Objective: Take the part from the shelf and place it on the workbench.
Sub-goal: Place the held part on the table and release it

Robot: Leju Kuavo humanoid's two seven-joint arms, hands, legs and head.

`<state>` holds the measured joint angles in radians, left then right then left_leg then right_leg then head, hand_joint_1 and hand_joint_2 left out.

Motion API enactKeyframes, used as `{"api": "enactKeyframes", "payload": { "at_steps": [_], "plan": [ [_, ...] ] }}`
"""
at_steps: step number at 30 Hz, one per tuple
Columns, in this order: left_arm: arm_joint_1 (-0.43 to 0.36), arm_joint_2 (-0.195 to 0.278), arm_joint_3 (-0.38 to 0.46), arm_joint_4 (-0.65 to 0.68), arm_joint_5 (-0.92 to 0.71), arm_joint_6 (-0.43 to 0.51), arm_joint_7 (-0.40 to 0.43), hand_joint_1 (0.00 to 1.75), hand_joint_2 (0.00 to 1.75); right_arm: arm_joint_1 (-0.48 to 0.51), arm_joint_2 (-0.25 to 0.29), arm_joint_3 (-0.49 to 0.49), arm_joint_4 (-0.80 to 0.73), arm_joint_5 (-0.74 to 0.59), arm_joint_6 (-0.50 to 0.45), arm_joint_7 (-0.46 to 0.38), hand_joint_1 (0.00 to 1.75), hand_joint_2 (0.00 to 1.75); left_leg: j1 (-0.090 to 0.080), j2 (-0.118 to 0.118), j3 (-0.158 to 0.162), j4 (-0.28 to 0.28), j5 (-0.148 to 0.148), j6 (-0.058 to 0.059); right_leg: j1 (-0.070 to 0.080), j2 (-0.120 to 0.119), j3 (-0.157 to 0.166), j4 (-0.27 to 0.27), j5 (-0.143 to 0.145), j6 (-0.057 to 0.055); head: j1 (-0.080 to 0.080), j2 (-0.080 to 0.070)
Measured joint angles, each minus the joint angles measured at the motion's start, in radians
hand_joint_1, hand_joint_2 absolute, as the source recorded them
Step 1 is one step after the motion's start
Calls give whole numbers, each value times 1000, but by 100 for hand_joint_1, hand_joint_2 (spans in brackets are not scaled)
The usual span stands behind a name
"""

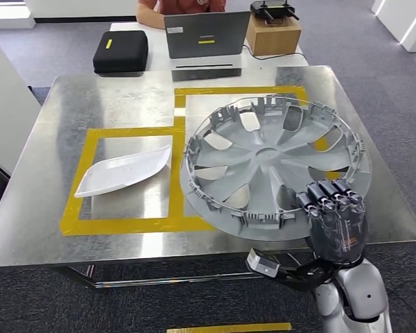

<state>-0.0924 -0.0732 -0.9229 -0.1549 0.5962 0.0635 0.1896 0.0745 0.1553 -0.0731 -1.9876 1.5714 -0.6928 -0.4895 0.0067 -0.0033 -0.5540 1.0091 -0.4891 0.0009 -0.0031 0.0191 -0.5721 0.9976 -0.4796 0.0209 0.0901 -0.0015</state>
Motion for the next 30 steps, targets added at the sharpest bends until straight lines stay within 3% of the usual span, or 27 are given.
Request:
{"api": "enactKeyframes", "payload": {
  "at_steps": [7, 14, 20, 30],
  "plan": [
    [0, 3, -8, 0, 0, -2, -1, 0, 0, -33, -48, -110, 128, 0, 0, -46, 175, 175, 0, -1, 0, 0, 0, 0, 0, -2, 0, 0, 0, 0, 0, 0],
    [0, 6, -14, 0, 0, -2, -1, 0, 0, -34, -143, -142, 231, 0, 0, 51, 175, 175, 0, -1, -1, 0, 0, 0, 0, -1, 0, 0, 0, 0, 0, 0],
    [0, 7, -19, 0, 2, -1, -4, 0, 0, -34, -256, -102, 305, 0, 0, 255, 175, 175, 0, -1, -1, 0, 0, 0, 0, -2, 0, 0, 0, 0, 0, 0],
    [-1, 9, -25, 0, -2, 26, -19, 0, 0, -70, -478, 112, 392, 0, 0, 589, 175, 175, 0, -1, -1, 0, 0, 0, 0, -1, -1, 0, 0, 0, 0, 0]
  ]
}}
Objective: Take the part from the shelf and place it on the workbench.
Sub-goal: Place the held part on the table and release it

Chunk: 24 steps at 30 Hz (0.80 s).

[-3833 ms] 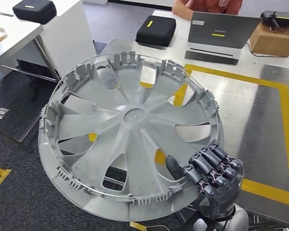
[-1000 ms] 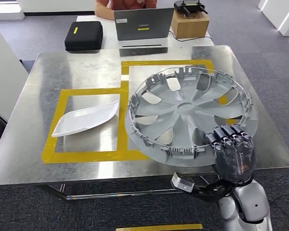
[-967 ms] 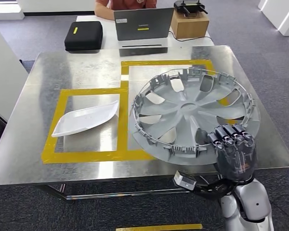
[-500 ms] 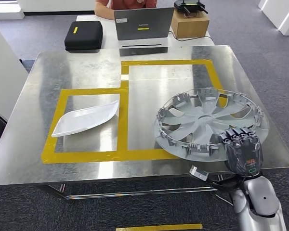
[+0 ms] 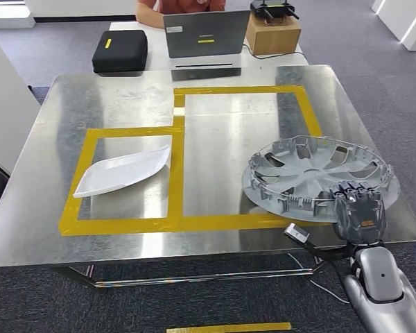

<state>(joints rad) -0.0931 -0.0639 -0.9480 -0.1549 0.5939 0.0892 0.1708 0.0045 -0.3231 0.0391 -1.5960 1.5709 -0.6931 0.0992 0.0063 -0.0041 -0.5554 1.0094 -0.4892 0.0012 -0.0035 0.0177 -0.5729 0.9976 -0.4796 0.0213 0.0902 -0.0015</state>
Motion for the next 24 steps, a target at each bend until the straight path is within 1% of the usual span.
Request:
{"api": "enactKeyframes", "payload": {
  "at_steps": [3, 5, 7, 8, 9, 11, 12, 13, 15, 17, 19, 24],
  "plan": [
    [0, 1, -1, 0, -6, 10, 1, 0, 0, -29, -59, 82, 21, 0, 0, 84, 175, 175, 0, 0, 0, 0, 0, 0, 0, 0, 0, 0, 0, 0, 0, 0],
    [0, 2, -3, 0, -8, 14, 1, 0, 87, -41, -85, 119, 30, 0, 0, 108, 87, 87, 0, 0, 0, 0, 0, 0, 0, 0, 0, 0, 0, 0, 0, 0],
    [0, 2, -5, 0, -9, 21, 2, 0, 175, -59, -109, 159, 40, 0, 0, 159, 0, 0, 0, 0, 0, 0, 0, 0, 0, 0, 0, 0, 0, 0, 0, 0],
    [-1, 2, -6, 0, -10, 26, 1, 0, 175, -74, -124, 189, 47, 0, 0, 209, 0, 0, 0, 0, 0, 0, 0, 0, 0, 1, 0, 0, 0, 0, 0, 0],
    [-1, 2, -8, 0, -11, 31, -1, 0, 175, -101, -141, 232, 60, 0, 0, 285, 0, 0, 0, 1, -1, 0, 0, 0, 0, 1, 0, 1, 0, 0, 0, 0],
    [-2, 2, -10, 0, -15, 40, -7, 0, 87, -180, -175, 357, 99, 0, 0, 463, 0, 0, 0, 2, 0, 0, 0, 0, 0, 4, -1, 1, 1, 0, 0, 0],
    [-3, 3, -12, 0, -18, 44, -10, 0, 44, -222, -191, 428, 121, 0, 0, 535, 0, 0, 0, 3, 1, 0, 0, 0, 0, 5, -1, 1, 1, 1, 0, 0],
    [-5, 3, -14, 0, -22, 48, -12, 0, 0, -256, -205, 493, 139, 0, 0, 574, 0, 0, 0, 4, 2, 0, 1, 0, 0, 5, 0, 1, 1, 1, 0, 0],
    [-6, 3, -21, 0, -27, 50, -12, 0, 0, -293, -221, 593, 165, 1, 0, 594, 0, 0, 0, 2, 2, 0, 1, 0, 0, 3, 0, 1, 1, 1, 0, 0],
    [-6, 3, -25, 0, -29, 50, -10, 0, 0, -308, -224, 654, 182, 2, 0, 595, 0, 0, 0, 0, 1, 0, 2, 1, 0, 0, 0, 1, 1, 1, 0, 0],
    [-6, 3, -27, 0, -30, 50, -8, 0, 0, -316, -224, 689, 192, 2, 0, 597, 0, 0, 0, 0, 1, 0, 2, 1, 0, -1, 0, 1, 1, 1, 0, 0],
    [-6, 3, -32, 0, -31, 43, -6, 0, 0, -339, -224, 736, 203, 2, 0, 598, 0, 0, 0, 0, 1, 0, 1, 1, 0, 0, 0, 2, 1, 1, 0, 0]
  ]
}}
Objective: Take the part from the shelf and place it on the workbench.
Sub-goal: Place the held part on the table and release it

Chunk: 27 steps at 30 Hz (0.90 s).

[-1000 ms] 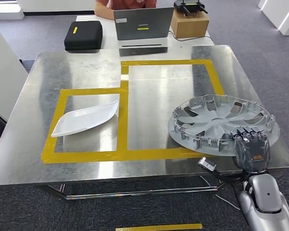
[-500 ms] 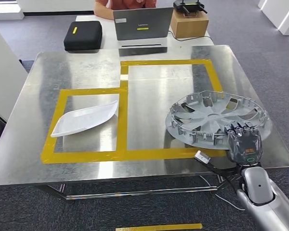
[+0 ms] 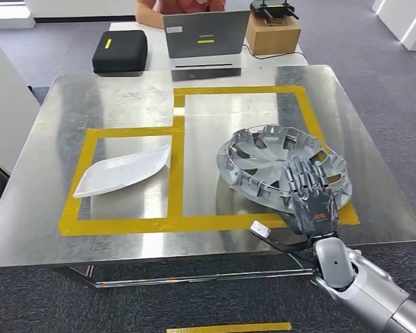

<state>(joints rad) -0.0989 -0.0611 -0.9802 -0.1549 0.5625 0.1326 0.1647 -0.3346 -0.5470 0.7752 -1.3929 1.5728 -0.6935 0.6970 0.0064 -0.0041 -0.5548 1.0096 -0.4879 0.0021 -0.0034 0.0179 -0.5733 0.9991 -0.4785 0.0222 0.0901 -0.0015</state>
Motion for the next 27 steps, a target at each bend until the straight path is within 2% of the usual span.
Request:
{"api": "enactKeyframes", "payload": {
  "at_steps": [11, 13, 14, 15, 16, 19, 20, 21, 22, 23, 27],
  "plan": [
    [0, 1, -13, 0, -6, -14, -3, 0, 0, -116, -4, 103, -54, 0, 0, -2, 0, 0, 0, 0, 0, 0, 0, 0, 0, 0, 0, 0, 0, 0, 0, 0],
    [0, 0, -17, 0, -8, -14, -5, 0, 0, -96, 11, 103, -93, 0, 0, -56, 0, 0, 1, -2, 1, 0, 0, 0, 1, -2, 1, 0, -1, -1, 0, 0],
    [1, 0, -18, 0, -8, -14, -6, 0, 0, -51, 43, 76, -135, 0, -1, -127, 0, 0, 2, -5, 1, 0, 0, -1, 2, -5, 3, 0, -2, -1, 1, 0],
    [3, 0, -20, 0, -8, -14, -7, 0, 0, 13, 94, 32, -185, 0, -1, -241, 0, 0, 4, -8, 2, 0, -1, -2, 4, -7, 5, 0, -3, -2, 3, 0],
    [4, 0, -21, 0, -8, -14, -7, 0, 0, 85, 166, -32, -238, 0, -2, -412, 0, 0, 5, -9, 2, 0, -2, -2, 5, -8, 5, 0, -4, -3, 3, 0],
    [3, 0, -25, 0, -8, -14, -8, 0, 0, 225, 364, -295, -343, -2, -5, -1083, 0, 0, 4, -11, 0, -1, -2, -3, 3, -10, 1, 2, -8, -4, -7, 0],
    [3, 0, -25, 0, -8, -14, -8, 0, 0, 249, 404, -385, -365, -4, -6, -1255, 0, 0, 4, -11, 0, -1, -2, -3, 3, -11, 1, 3, -9, -4, -9, 0],
    [4, 0, -25, 0, -8, -14, -8, 0, 0, 266, 434, -463, -381, -6, -7, -1363, 0, 0, 4, -11, 0, -1, -3, -4, 4, -11, 2, 3, -9, -4, -8, 0],
    [5, 0, -25, 0, -8, -14, -8, 0, 0, 282, 460, -520, -394, -6, -7, -1411, 0, 0, 4, -10, 1, -1, -3, -4, 4, -9, 2, 3, -9, -4, -8, 0],
    [5, 0, -25, 0, -8, -14, -8, 0, 0, 297, 483, -557, -407, -7, -6, -1402, 0, 0, 3, -8, 1, -1, -3, -4, 3, -7, 1, 3, -8, -4, -8, 0],
    [-1, 1, -27, 0, -8, -19, -8, 0, 0, 330, 550, -589, -448, -7, -6, -1259, 0, 0, 2, -4, 2, -1, -3, -4, 2, -3, 1, 4, -7, -4, -8, 0]
  ]
}}
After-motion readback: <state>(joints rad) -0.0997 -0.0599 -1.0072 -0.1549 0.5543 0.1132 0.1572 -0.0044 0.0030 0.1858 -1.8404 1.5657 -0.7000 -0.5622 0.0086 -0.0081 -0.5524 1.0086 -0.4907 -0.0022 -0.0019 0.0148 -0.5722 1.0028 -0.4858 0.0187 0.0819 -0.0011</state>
